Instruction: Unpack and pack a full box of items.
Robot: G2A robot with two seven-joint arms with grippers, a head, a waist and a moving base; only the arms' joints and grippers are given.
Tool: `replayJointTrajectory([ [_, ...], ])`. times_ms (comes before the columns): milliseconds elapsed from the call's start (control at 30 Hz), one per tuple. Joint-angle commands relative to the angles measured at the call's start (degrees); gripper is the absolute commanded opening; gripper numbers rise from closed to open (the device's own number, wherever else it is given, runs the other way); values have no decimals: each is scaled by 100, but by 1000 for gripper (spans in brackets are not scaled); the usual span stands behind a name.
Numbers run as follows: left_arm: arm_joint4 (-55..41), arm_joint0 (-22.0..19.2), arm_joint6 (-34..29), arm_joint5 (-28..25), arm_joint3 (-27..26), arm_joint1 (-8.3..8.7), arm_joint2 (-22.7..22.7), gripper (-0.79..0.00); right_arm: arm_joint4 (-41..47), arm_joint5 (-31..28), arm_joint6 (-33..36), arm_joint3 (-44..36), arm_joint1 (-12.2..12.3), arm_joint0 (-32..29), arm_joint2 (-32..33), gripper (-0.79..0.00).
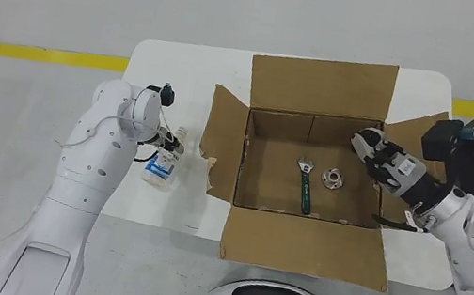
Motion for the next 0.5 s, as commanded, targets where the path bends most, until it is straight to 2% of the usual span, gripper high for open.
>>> replayJointTrajectory([
  [0, 0, 0, 0, 0, 0, 0, 0, 0, 0, 0, 0, 0, 0, 0, 0, -785],
  [300, 0, 0, 0, 0, 0, 0, 0, 0, -16, 41, -25, -16, -1, -9, 3, -785],
  [367, 0, 0, 0, 0, 0, 0, 0, 0, 7, 319, -21, -194, -13, -29, -65, -785],
  [467, 0, 0, 0, 0, 0, 0, 0, 0, -410, 676, 271, -387, 0, 118, -133, -785],
])
